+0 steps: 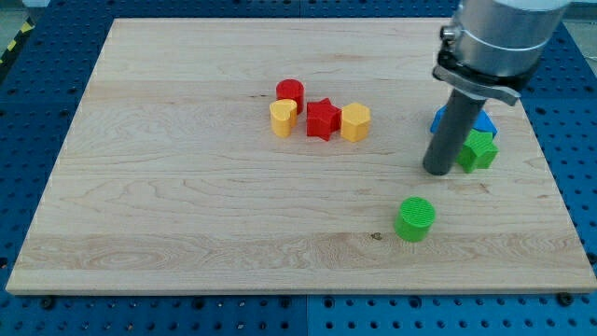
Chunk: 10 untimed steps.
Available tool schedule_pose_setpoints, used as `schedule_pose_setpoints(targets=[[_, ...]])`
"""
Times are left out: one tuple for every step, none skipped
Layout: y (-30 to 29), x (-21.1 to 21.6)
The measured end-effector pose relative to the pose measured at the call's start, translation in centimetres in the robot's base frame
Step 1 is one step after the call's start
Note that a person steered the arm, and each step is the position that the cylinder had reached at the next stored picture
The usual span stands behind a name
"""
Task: Push the green circle to the group of blocks
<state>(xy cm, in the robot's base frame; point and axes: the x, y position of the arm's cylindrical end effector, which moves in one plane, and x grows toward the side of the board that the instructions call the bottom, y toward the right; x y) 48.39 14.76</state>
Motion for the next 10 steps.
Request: schedule_pose_setpoints(targets=[[-4.9, 1.4], [-12.1, 2.1], [-14.8, 5.3], [-9.3, 10.1], [-9.0, 9.9], [-5.2, 8.9], [-0.8, 7.7], [3.5, 7.7], [6.5, 7.7], [6.7, 7.7]])
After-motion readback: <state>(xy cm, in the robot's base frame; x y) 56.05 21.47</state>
